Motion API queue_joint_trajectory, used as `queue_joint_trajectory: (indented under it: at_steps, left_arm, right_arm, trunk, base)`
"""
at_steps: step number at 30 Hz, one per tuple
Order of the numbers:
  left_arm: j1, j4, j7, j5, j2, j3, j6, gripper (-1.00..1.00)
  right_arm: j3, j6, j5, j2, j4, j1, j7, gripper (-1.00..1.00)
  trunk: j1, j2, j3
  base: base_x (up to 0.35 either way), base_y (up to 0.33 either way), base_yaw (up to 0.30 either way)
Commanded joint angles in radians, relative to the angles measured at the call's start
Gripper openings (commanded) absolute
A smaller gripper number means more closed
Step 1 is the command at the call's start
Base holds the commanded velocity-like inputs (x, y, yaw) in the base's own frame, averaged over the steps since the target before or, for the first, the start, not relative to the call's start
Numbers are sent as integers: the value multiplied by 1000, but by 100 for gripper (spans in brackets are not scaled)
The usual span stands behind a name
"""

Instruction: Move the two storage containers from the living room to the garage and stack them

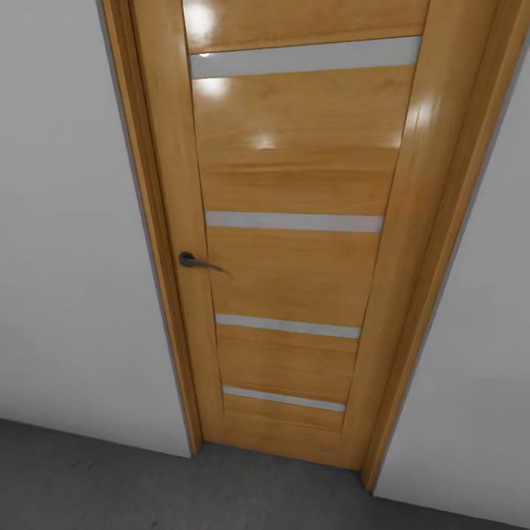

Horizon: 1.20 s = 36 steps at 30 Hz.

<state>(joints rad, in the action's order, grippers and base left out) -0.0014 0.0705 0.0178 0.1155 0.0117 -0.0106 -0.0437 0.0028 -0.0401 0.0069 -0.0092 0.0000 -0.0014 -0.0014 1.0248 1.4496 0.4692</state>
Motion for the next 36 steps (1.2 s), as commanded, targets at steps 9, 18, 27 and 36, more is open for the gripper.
queue_joint_trajectory:
  at_steps: [9,18,27,36]
  left_arm:
    - [0,0,1,9,-1,0,-3,100]
    - [0,0,1,9,-1,0,-2,100]
    - [0,0,1,9,-1,0,-2,100]
    - [0,0,1,9,-1,0,-2,100]
  right_arm:
    - [0,-3,0,1,0,0,0,100]
    - [0,-3,0,3,0,0,0,100]
    - [0,-3,1,-2,0,0,0,100]
    - [0,-3,2,-7,0,0,0,100]
  trunk:
    - [0,0,1]
    - [0,0,1]
    - [0,0,1]
    - [0,0,1]
  base:
    - [267,0,-22]
    - [174,0,-205]
    - [7,20,-79]
    - [0,61,-2]
